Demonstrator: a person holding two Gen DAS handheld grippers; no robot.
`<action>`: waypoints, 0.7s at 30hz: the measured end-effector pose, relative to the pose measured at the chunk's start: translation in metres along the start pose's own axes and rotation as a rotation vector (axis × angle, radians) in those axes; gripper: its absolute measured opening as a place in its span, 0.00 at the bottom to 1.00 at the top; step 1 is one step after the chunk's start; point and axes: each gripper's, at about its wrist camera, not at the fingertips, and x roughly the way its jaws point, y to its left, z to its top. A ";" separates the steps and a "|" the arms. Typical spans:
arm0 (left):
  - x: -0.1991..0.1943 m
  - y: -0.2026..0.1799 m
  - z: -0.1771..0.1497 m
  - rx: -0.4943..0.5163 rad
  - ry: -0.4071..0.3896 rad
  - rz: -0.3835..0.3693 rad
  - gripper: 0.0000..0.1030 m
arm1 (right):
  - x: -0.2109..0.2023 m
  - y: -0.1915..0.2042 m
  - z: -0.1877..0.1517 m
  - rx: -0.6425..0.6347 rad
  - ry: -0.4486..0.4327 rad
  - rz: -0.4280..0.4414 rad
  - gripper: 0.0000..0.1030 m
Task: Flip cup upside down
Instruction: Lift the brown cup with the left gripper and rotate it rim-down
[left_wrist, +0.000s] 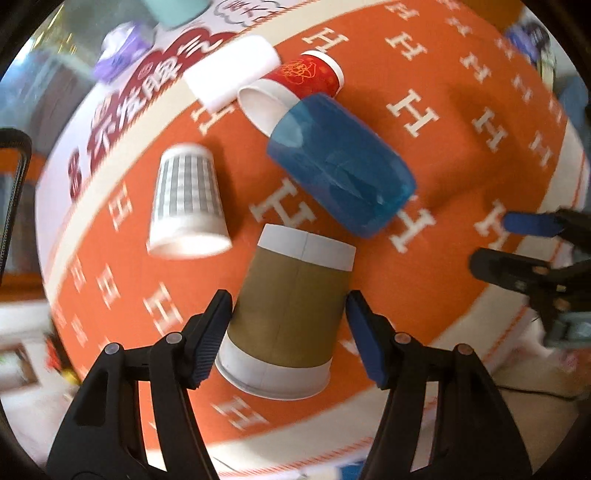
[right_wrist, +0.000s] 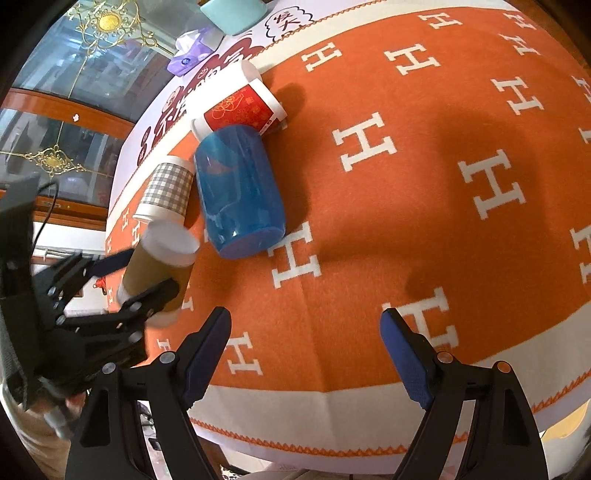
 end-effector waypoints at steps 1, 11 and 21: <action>-0.004 0.000 -0.005 -0.031 0.006 -0.023 0.59 | -0.001 0.000 -0.003 0.004 -0.004 -0.001 0.82; 0.010 0.000 -0.073 -0.514 0.140 -0.385 0.59 | -0.011 -0.017 -0.024 0.039 -0.017 -0.005 0.82; 0.043 0.002 -0.105 -0.913 0.122 -0.554 0.59 | -0.008 -0.031 -0.042 0.066 0.000 -0.031 0.82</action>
